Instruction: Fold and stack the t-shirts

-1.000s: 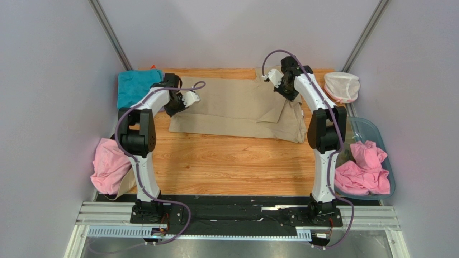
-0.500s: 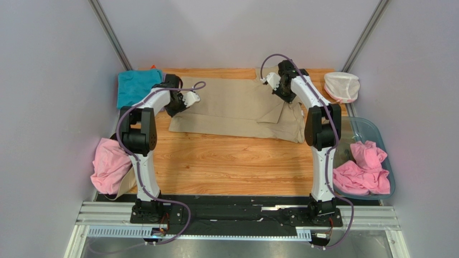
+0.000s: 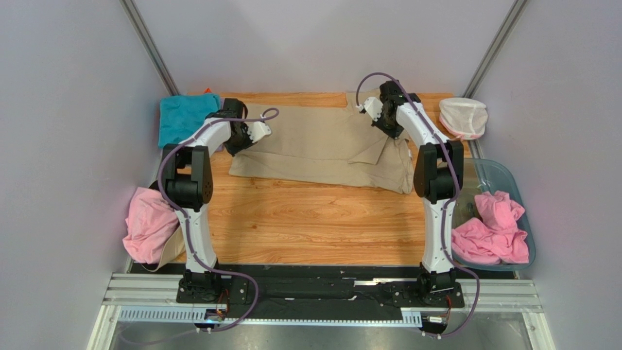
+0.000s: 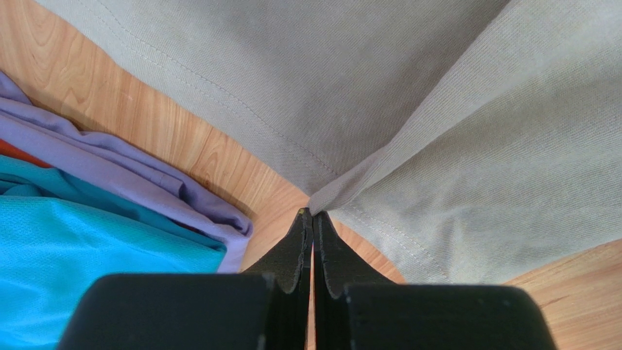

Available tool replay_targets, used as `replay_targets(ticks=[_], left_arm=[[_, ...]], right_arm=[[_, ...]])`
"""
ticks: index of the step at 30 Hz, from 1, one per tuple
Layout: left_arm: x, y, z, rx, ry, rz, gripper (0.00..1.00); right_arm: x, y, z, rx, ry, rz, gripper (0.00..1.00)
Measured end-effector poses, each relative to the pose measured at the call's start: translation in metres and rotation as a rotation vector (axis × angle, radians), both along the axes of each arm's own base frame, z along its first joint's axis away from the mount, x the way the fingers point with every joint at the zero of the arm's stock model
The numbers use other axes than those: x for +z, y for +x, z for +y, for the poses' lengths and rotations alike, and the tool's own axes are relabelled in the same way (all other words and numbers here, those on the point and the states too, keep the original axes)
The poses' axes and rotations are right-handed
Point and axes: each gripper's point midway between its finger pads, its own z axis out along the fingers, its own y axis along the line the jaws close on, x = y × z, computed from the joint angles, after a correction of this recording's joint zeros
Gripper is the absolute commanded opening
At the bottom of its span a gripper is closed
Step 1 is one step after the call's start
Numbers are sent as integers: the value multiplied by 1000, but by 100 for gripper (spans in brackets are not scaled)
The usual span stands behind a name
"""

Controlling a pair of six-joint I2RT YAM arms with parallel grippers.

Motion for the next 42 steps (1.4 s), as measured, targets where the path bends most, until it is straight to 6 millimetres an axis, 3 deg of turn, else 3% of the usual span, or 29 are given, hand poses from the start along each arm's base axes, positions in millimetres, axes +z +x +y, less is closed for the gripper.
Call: replay_targets(ticks=[5, 8, 9, 12, 14, 16, 18, 21, 26, 31, 37, 39, 42], left_arm=[[0, 0, 1, 1, 3, -2, 0], [1, 2, 4, 10, 19, -11, 1], [2, 3, 4, 12, 21, -14, 8], [3, 5, 5, 19, 25, -24, 25], [3, 7, 6, 25, 27, -32, 30], [3, 8, 7, 32, 30, -39, 36], [2, 8, 7, 33, 34, -42, 55], [-3, 5, 8, 35, 38, -34, 64], [-9, 1, 10, 37, 44, -24, 68], [-8, 3, 10, 41, 48, -35, 70], [-7, 1, 11, 42, 50, -41, 72], [-8, 0, 11, 42, 50, -40, 72], [-7, 1, 11, 43, 50, -43, 73]], right_arm=[[1, 1, -6, -10, -4, -3, 4], [3, 3, -7, -18, -8, -12, 24], [3, 3, -8, -23, -9, -15, 34], [4, 5, -8, -37, -8, -25, 44], [4, 6, -8, -43, -5, -33, 49], [4, 8, -7, -47, 0, -39, 50], [2, 8, -6, -52, 7, -42, 51], [-7, 2, -4, -56, 22, -24, 51], [-21, -26, 3, -48, 53, 45, 52], [-13, -48, 17, -29, 90, 55, 54], [6, -57, 41, 12, 126, 22, 56], [7, -59, 49, 27, 140, 20, 62], [6, -61, 60, 44, 158, 26, 62]])
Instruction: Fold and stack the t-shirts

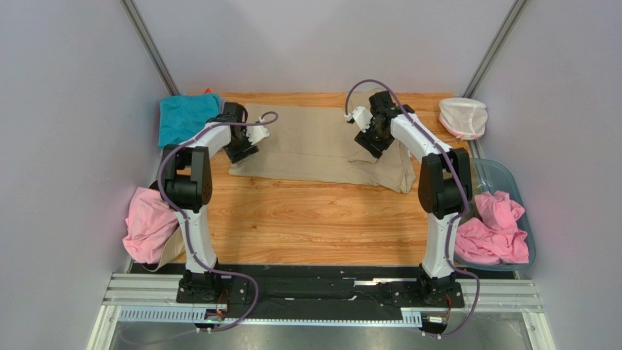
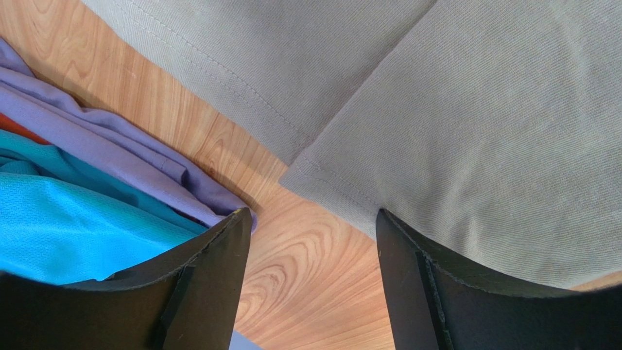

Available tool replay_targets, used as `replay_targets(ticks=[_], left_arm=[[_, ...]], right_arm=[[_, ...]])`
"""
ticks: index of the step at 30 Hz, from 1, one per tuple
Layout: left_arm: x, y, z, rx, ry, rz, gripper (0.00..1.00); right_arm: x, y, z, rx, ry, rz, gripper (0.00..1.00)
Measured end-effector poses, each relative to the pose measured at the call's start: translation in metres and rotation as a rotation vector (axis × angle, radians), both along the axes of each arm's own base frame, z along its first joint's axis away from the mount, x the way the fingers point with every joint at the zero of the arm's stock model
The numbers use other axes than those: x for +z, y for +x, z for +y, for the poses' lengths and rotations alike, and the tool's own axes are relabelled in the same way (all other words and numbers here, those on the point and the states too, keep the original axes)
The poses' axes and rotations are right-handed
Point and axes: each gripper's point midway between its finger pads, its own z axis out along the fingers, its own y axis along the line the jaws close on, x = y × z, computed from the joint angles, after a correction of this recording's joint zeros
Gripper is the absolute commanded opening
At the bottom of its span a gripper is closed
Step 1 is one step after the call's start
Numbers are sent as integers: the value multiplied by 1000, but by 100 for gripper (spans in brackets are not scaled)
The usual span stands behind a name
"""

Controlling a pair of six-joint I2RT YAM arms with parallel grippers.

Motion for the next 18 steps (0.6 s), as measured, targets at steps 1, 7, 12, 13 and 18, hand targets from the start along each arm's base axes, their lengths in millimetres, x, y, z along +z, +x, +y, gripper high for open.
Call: replay_targets(ticks=[1, 7, 12, 13, 18], left_arm=[[0, 0, 0, 0, 0, -1, 73], [0, 1, 0, 1, 1, -4, 75], [0, 1, 1, 2, 3, -8, 75], [0, 1, 1, 2, 4, -8, 75], [0, 1, 1, 2, 6, -9, 75]], right_arm=[[0, -1, 3, 5, 4, 1, 62], [-1, -3, 15, 30, 17, 7, 60], [-8, -4, 18, 37, 24, 30, 59], [-10, -5, 18, 38, 24, 37, 59], [-21, -8, 19, 42, 19, 66, 58]])
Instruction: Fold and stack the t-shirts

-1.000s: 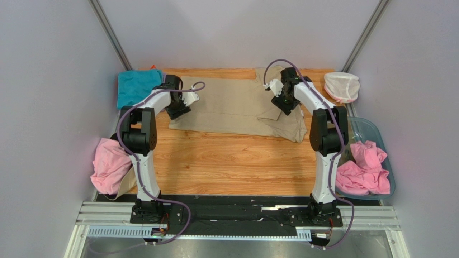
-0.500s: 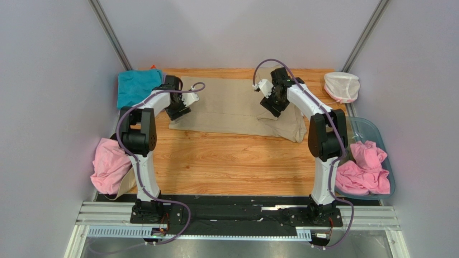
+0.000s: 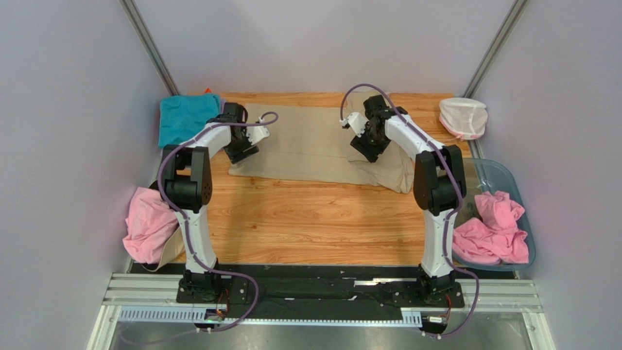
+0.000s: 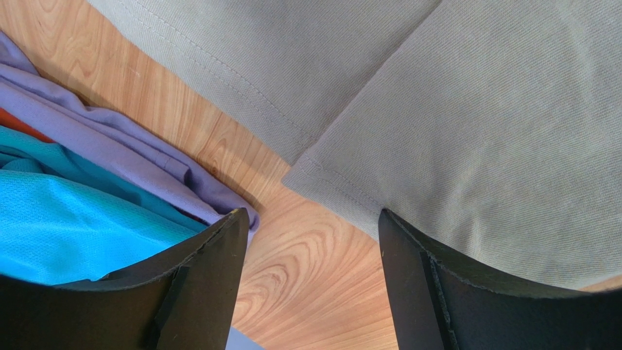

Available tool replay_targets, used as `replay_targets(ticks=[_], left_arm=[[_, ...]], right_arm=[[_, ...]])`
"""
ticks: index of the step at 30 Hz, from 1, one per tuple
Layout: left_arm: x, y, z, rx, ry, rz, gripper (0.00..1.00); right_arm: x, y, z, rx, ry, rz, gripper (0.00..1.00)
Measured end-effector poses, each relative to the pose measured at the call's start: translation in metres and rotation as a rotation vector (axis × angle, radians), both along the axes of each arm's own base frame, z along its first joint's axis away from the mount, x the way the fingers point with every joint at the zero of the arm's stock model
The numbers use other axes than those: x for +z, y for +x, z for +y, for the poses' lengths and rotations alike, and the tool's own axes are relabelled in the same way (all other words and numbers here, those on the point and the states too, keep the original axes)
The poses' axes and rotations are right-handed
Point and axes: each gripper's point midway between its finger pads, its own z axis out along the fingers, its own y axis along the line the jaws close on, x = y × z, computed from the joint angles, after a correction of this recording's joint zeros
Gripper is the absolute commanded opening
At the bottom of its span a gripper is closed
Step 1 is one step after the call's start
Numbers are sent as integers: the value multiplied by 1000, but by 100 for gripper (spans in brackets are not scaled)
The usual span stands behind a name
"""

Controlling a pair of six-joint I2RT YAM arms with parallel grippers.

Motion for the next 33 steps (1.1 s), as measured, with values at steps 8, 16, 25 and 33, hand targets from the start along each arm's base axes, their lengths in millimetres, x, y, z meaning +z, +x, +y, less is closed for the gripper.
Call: replay_targets(ticks=[8, 16, 25, 33], left_arm=[[-1, 0, 0, -1, 1, -3, 75], [0, 1, 0, -1, 2, -5, 75], [-1, 1, 1, 0, 5, -6, 75], [-1, 1, 1, 0, 8, -9, 75]], right_arm=[[-7, 1, 2, 4, -1, 16, 57], [-9, -1, 6, 14, 4, 22, 54], [-22, -3, 7, 20, -6, 49, 49], [-27, -3, 7, 27, -12, 58, 30]])
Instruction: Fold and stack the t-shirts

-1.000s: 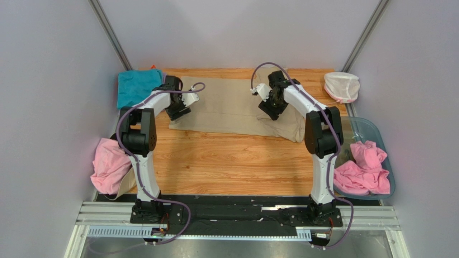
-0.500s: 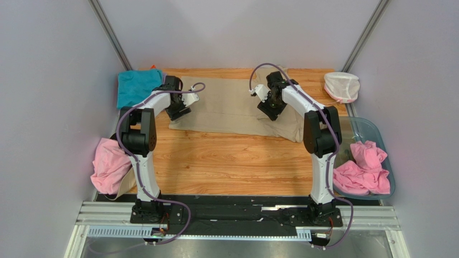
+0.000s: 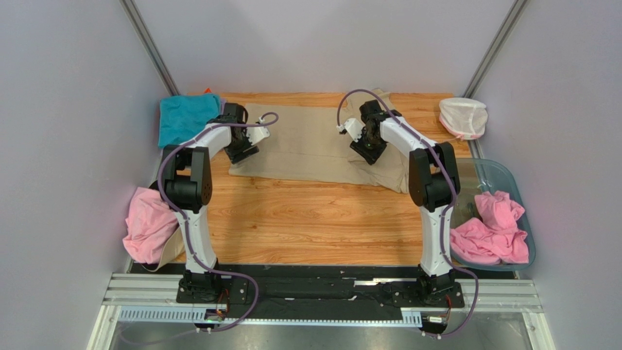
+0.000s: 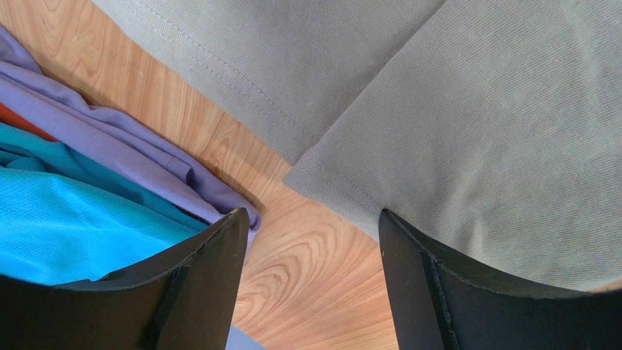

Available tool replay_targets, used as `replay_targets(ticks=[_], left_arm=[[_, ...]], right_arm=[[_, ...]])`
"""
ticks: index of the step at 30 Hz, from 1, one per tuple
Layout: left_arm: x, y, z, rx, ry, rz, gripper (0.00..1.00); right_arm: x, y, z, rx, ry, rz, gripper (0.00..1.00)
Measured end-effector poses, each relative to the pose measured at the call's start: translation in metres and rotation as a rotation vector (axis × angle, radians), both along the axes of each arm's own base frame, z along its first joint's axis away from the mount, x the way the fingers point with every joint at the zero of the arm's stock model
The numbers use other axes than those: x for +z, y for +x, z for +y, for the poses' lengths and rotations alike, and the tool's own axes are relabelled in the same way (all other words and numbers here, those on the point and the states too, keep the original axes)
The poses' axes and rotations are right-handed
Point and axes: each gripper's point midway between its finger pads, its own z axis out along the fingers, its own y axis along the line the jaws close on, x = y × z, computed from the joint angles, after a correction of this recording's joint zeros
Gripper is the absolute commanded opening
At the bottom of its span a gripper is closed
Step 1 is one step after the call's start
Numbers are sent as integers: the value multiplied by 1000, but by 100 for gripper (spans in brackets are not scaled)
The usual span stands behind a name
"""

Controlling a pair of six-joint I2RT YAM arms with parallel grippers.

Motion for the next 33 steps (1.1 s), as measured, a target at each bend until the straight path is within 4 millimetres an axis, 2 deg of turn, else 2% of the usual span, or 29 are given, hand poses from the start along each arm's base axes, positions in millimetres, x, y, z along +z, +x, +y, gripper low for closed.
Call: replay_targets(ticks=[7, 9, 15, 24, 29, 32, 33], left_arm=[[0, 0, 0, 0, 0, 0, 75], [0, 0, 0, 0, 0, 0, 75], [0, 0, 0, 0, 0, -4, 75], [0, 0, 0, 1, -1, -9, 75], [0, 0, 0, 1, 1, -10, 75], [0, 0, 0, 1, 2, -11, 75], [0, 0, 0, 1, 3, -11, 75]], right_arm=[[-2, 0, -1, 5, -9, 3, 2], [-2, 0, -2, 5, -10, 3, 0], [5, 5, 0, 6, -14, -13, 0], [46, 39, 10, 15, -26, -139, 0], [46, 53, 14, 24, -48, -162, 4], [38, 59, 18, 30, -64, -161, 10], [34, 61, 19, 31, -70, -159, 18]])
